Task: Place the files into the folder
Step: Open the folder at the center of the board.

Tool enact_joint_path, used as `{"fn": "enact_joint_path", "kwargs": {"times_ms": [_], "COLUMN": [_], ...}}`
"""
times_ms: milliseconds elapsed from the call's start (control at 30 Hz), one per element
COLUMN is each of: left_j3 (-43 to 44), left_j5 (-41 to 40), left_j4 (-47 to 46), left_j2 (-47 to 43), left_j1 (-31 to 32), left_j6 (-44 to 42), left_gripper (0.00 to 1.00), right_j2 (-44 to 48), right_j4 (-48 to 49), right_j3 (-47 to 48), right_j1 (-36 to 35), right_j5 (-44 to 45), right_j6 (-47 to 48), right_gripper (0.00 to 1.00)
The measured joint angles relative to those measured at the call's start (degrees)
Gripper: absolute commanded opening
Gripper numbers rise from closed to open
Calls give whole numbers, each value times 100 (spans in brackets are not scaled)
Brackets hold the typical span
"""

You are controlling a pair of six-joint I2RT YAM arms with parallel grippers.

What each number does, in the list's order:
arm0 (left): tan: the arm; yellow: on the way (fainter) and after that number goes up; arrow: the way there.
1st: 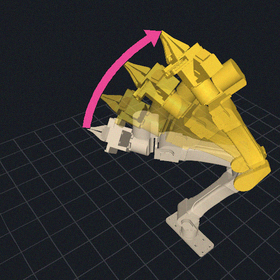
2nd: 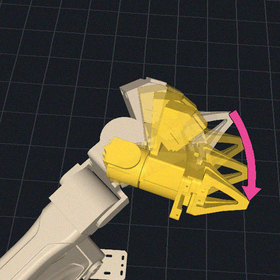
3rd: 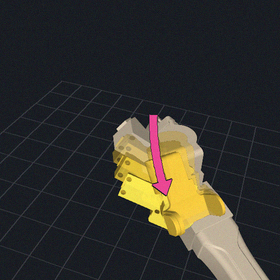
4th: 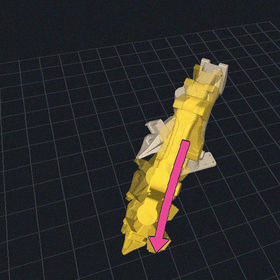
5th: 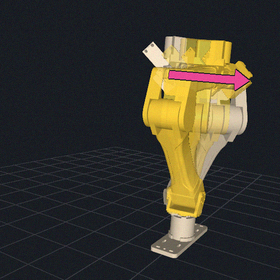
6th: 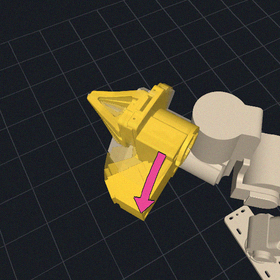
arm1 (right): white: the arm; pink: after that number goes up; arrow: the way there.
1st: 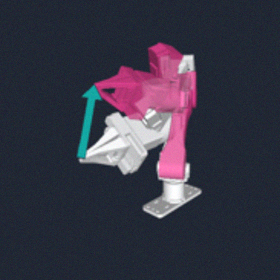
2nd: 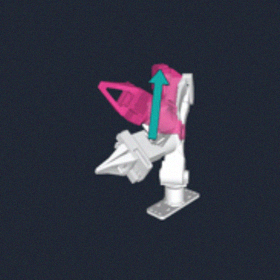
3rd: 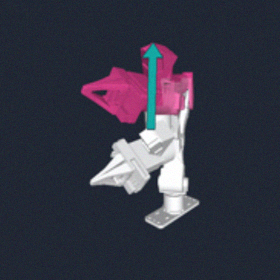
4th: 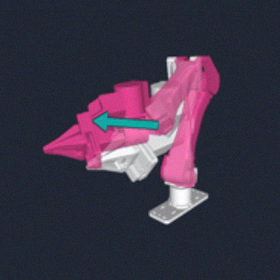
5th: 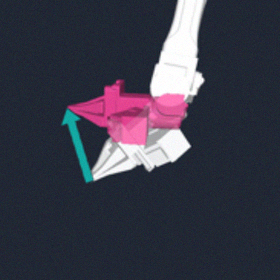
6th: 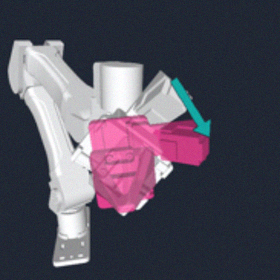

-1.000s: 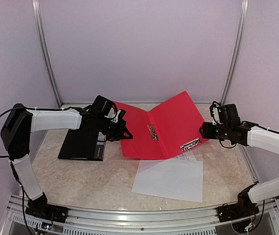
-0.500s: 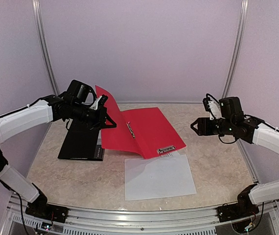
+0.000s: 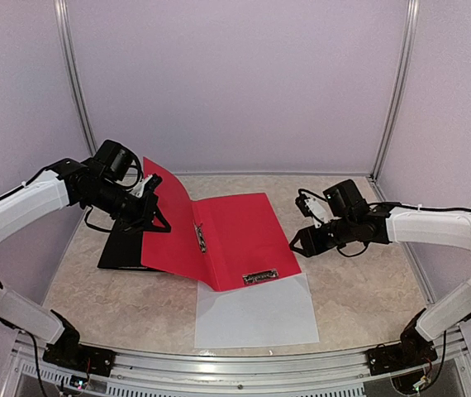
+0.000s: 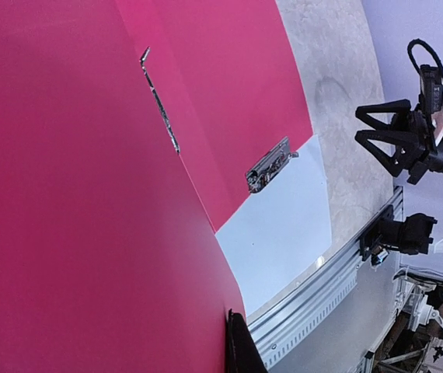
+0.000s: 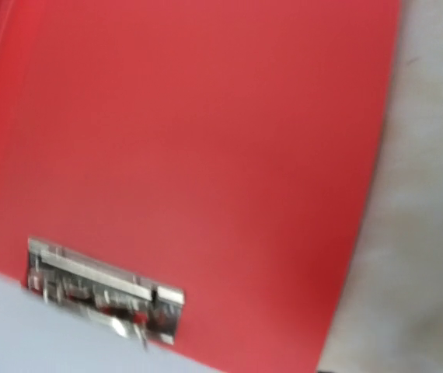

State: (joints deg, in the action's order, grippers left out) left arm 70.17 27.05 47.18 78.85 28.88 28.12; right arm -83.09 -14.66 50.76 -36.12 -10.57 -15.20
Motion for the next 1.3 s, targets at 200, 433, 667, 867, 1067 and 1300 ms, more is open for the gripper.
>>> {"fn": "enact_joint_path", "kwargs": {"times_ms": [200, 433, 667, 867, 1067, 1300], "left_j3": [-94, -181, -275, -299, -299, -299], "left_j5": [-168, -291, -546, -999, -1451, -1775], "left_j4": [192, 175, 179, 282, 422, 507], "left_j2": [284, 461, 457, 455, 455, 457], "left_j1": [-151, -155, -155, -153, -146, -118], "left_j6": [-234, -323, -393, -407, -396, -393], "left_gripper": [9, 27, 44, 61, 65, 66], "right_j2": [-518, -1215, -1716, -1722, -1718, -1718], "right_j4": [164, 348, 284, 90, 52, -28], "right_j3": [0, 227, 643, 697, 627, 538], "right_j1": [-284, -693, -846, -850, -850, -850], "right_j5": [-328, -402, -199, 39, 76, 168], "right_j6": [33, 9, 31, 44, 33, 33], "right_gripper": [47, 44, 36, 31, 26, 19]}}
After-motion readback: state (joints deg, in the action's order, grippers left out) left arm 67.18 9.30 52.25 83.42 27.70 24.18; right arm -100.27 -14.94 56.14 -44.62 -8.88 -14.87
